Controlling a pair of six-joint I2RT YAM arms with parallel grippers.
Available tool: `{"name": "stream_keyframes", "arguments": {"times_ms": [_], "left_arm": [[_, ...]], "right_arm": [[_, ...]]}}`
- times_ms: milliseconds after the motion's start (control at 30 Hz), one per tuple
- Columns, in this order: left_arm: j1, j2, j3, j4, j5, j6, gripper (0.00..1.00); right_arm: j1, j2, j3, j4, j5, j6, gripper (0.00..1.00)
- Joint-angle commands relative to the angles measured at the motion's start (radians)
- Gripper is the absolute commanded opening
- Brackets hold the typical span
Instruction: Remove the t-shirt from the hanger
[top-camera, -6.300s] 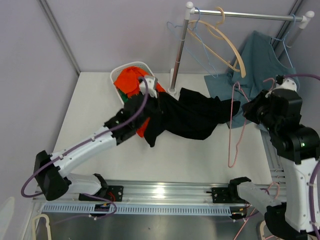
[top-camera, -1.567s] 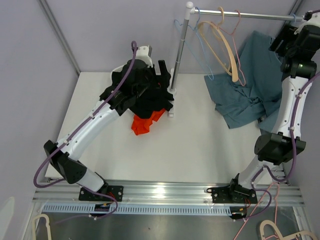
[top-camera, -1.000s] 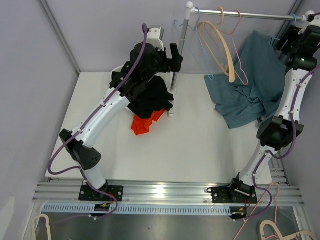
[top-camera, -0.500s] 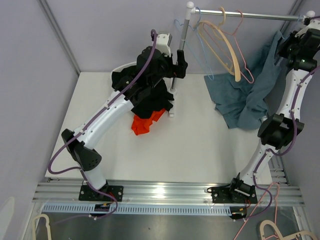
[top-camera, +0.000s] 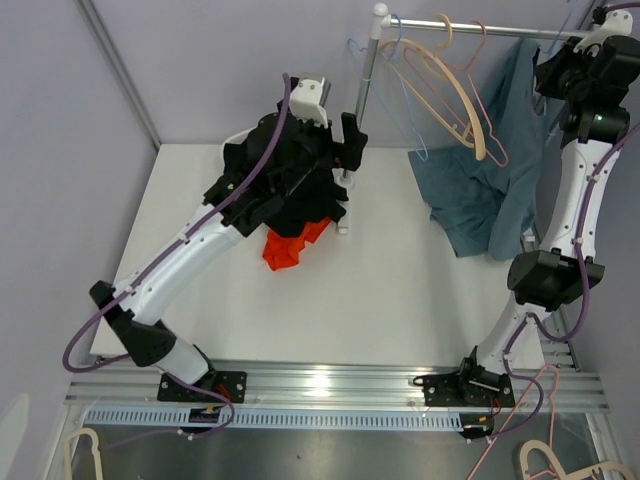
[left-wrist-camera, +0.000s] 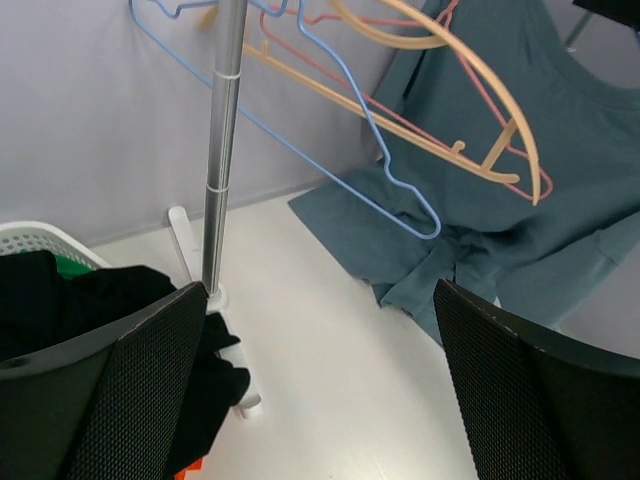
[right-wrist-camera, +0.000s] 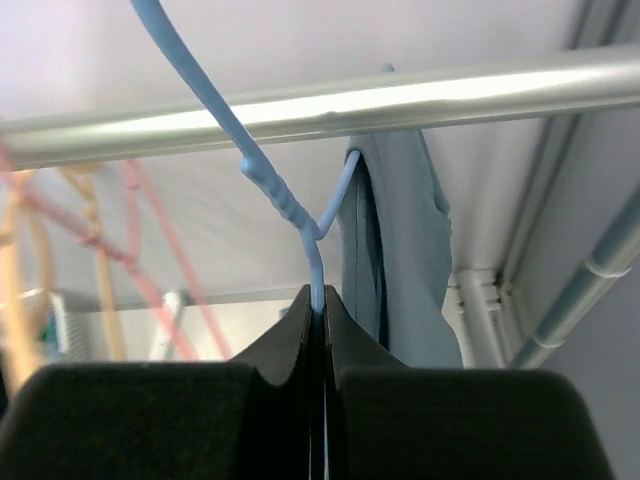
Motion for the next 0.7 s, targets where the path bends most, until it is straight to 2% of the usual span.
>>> {"name": "stream_keyframes", "arguments": {"times_ms": [0, 100, 267, 400, 533, 667], "left_arm": [[-0.018, -0.101, -0.088, 0.092, 0.033, 0.037, 0.99], [-0.048, -0.141, -0.18, 0.15, 0.065, 0.073, 0.99], [-0.14, -0.235, -0.336, 0.239, 0.108, 0.113, 1.0], [-0.223, -0.27, -0.45, 0.293, 0.152, 0.136, 1.0], [-0.352, -0.296, -0.597, 0.408, 0.208, 0.151, 0.99], [-0.467, -0.281, -0.735, 0.625, 0.206, 0.166, 0.99]], "right_arm": [[0.017, -0.13, -0.066, 0.004, -0.037, 0.04, 0.0], [0.018, -0.236, -0.178, -0.014, -0.046, 0.103, 0.0], [0.023, -0.431, -0.465, -0.065, 0.006, 0.197, 0.0], [0.027, -0.583, -0.666, -0.074, 0.106, 0.241, 0.0], [0.063, -0.745, -0.823, -0.111, 0.25, 0.304, 0.0], [0.09, -0.89, -0.939, -0.154, 0.414, 0.43, 0.0]]}}
